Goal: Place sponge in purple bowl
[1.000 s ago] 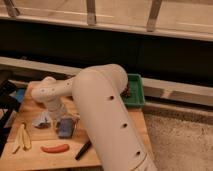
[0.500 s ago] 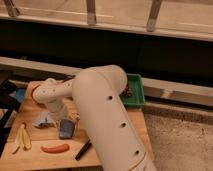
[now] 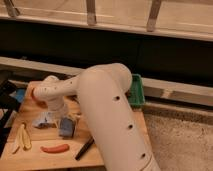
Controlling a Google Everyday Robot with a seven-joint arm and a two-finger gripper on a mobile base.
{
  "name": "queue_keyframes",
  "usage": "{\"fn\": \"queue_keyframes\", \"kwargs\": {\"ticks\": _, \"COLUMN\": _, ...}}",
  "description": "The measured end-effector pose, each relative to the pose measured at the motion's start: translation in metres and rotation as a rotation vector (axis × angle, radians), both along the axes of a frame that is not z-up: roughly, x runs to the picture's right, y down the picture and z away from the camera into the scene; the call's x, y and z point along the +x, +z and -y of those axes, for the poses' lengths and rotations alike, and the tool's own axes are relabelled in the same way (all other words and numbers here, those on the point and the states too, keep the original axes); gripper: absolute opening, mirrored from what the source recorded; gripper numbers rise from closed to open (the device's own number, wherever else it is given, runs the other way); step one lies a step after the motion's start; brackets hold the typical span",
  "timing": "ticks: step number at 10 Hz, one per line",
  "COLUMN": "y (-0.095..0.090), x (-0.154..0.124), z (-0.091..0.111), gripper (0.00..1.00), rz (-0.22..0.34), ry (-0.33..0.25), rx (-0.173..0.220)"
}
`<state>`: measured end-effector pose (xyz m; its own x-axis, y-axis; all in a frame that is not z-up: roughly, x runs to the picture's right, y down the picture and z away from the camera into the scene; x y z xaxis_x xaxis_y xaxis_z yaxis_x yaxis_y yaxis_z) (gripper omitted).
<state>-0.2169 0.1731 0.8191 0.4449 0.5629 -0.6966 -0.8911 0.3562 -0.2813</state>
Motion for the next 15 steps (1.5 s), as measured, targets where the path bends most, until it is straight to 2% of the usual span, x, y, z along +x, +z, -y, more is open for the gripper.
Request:
{"fn": "queue_keyframes", "kwargs": {"ticks": 2, "y": -0.020, "x": 0.003, "z": 0.032, "gripper": 0.19, "rz": 0.024, "ry": 0.030, "rx": 0.056}}
{"fn": "queue_keyframes", "kwargs": {"ticks": 4, "y": -0.032, "x": 0.020, "z": 0.077, "gripper": 0.19, "rz": 0.033, "ry": 0.079, "rx": 0.134}}
{"fn": "queue_keyframes", "kwargs": {"ticks": 5, "y": -0.035, "x": 0.026, "z": 0.096, "gripper": 0.19, "rz": 0.041, "ry": 0.105, "rx": 0.167}}
{"fn": "queue_keyframes", "kwargs": {"ticks": 7, "y": -0.039, "x": 0.046, "z": 0.148, "gripper": 0.19, "rz": 0.059, "ry": 0.185, "rx": 0.258}}
{"fn": "queue_keyframes", "kwargs": {"ticks": 10, "y": -0.038, "x": 0.053, "z": 0.210, "gripper": 0.19, "rz": 0.122, "ry": 0.281, "rx": 0.353}}
{"fn": "queue_keyframes", "kwargs": {"ticks": 11, "y": -0.038, "x": 0.057, "z": 0.227, "gripper": 0.19, "rz": 0.143, "ry": 0.312, "rx": 0.374}}
{"fn": "queue_keyframes", "kwargs": {"ticks": 12, "y": -0.038, "x": 0.059, "z": 0.232, "gripper": 0.19, "rz": 0.148, "ry": 0.320, "rx": 0.380}}
{"fn": "queue_keyframes", "kwargs": {"ticks": 15, "y": -0.039, "x": 0.057, "z": 0.231, "gripper": 0.19, "rz": 0.151, "ry": 0.321, "rx": 0.376}}
